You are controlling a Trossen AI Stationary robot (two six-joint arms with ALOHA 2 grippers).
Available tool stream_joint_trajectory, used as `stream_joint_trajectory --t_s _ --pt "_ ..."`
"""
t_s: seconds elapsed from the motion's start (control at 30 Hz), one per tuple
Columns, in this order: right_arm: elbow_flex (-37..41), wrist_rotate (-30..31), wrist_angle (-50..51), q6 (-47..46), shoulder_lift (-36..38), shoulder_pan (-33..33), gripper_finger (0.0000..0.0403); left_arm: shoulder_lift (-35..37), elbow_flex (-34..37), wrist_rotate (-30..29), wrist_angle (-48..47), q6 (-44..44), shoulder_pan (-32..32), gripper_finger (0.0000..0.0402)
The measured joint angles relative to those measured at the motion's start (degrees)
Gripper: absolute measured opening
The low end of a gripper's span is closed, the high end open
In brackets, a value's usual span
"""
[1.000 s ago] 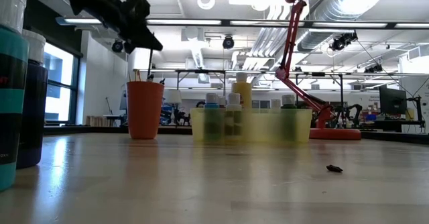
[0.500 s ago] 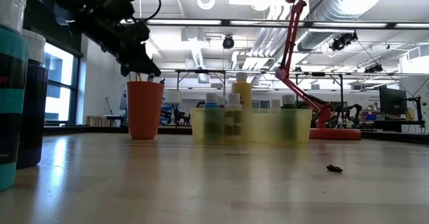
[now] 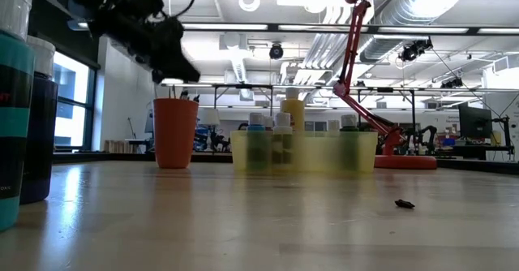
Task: Pick & Place Paint Supplies
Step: Put the dark blue paint bottle into the yellow bin
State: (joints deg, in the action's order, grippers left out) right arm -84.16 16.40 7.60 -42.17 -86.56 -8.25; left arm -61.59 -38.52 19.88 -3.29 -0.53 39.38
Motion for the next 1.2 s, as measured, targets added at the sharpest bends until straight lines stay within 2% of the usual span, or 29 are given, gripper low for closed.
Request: stream_joint_trajectory --t_s 0.17,0.37,0.57,0.7,0.83,0.93,1.07,1.2 --pt "0.00 -0.04 -0.02 0.41 0.00 0.00 0.0052 1.87 -6.17 1.68 -1.88 -0.27 0.00 0.0120" --pt "-0.01 -2.46 0.01 0.43 0.00 -0.25 0.0052 6.46 -14.05 6.91 -11.53 3.49 0.00 0.0118" --pt "0.00 -3.26 0.68 0.46 -0.02 -1.29 0.0052 12.25 -20.22 9.36 -25.90 7.53 -0.01 0.0067" --pt "-0.01 -3.17 2.09 0.46 -0.02 -1.54 0.0052 15.54 -21.14 10.30 -30.37 7.56 -0.02 0.0030" --pt "0.00 -3.15 2.29 0.46 -0.02 -1.51 0.0052 18.87 -21.16 12.91 -32.53 3.87 -0.02 0.0006" --pt "0.00 -4.40 2.29 0.46 -0.02 -1.51 0.0052 21.14 -21.16 17.62 -33.89 2.22 -0.02 0.0002" --pt "0.00 -9.24 2.29 0.65 -0.02 -1.51 0.0052 24.54 -21.16 26.25 -35.96 5.64 -0.02 0.0003" --pt "-0.02 -12.54 2.32 1.86 -0.02 -1.51 0.0052 26.92 -21.20 30.29 -38.78 6.51 -0.04 0.0003"
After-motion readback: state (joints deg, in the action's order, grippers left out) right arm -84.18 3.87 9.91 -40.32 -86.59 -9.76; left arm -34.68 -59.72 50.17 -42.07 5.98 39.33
